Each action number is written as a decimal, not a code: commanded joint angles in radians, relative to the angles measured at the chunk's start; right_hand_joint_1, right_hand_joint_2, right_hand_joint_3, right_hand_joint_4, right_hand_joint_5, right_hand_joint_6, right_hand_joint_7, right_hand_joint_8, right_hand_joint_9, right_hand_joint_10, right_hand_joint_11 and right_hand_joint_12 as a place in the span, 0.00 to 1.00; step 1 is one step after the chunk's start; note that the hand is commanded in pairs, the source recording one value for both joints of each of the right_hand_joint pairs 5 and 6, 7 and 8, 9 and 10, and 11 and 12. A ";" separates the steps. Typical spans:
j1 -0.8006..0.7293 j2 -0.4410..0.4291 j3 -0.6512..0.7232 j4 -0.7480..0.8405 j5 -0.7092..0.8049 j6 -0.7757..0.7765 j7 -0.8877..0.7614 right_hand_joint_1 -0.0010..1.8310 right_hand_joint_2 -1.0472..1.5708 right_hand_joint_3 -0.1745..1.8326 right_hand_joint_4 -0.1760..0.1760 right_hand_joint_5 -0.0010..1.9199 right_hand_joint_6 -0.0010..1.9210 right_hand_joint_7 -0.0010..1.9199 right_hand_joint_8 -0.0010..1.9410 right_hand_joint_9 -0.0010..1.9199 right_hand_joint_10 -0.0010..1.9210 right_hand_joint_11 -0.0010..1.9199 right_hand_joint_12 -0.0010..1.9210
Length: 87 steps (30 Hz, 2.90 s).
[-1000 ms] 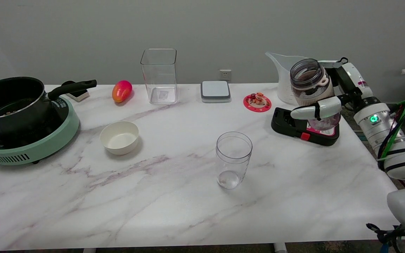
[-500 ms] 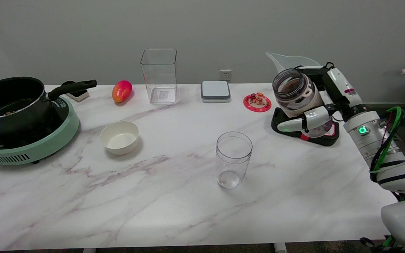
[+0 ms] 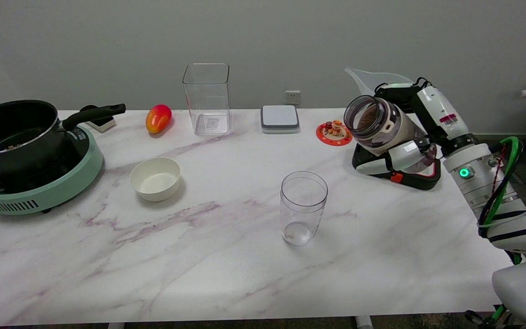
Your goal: Pour the contents of the bottle into the measuring cup.
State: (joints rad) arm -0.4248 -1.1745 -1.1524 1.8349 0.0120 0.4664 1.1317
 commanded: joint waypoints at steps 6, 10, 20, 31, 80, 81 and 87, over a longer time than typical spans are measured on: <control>-0.020 -0.001 -0.124 -0.072 0.198 0.247 -0.529 0.75 0.97 0.20 0.50 1.00 1.00 1.00 0.99 0.84 0.84 0.69 0.69; -0.018 0.001 -0.143 -0.087 0.193 0.263 -0.543 0.75 0.96 0.20 0.50 1.00 1.00 1.00 0.99 0.84 0.84 0.69 0.69; -0.016 0.001 -0.154 -0.149 0.136 0.358 -0.582 0.75 0.96 0.20 0.50 1.00 1.00 1.00 0.99 0.84 0.84 0.69 0.69; -0.012 0.005 -0.191 -0.178 0.045 0.398 -0.613 0.75 0.97 0.20 0.50 1.00 1.00 1.00 0.99 0.84 0.84 0.69 0.69; 0.059 0.051 -0.085 -0.166 -0.274 0.377 -0.641 0.77 0.94 0.20 0.50 1.00 1.00 1.00 0.99 0.83 0.83 0.68 0.68; 0.059 0.051 -0.083 -0.166 -0.280 0.377 -0.640 0.77 0.94 0.21 0.50 1.00 1.00 1.00 0.99 0.83 0.83 0.68 0.68; 0.061 0.061 -0.068 -0.173 -0.316 0.377 -0.639 0.78 0.93 0.21 0.50 1.00 1.00 1.00 0.99 0.82 0.82 0.68 0.68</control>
State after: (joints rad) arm -0.3704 -1.1266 -1.2741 1.6683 -0.2103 0.8404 0.4958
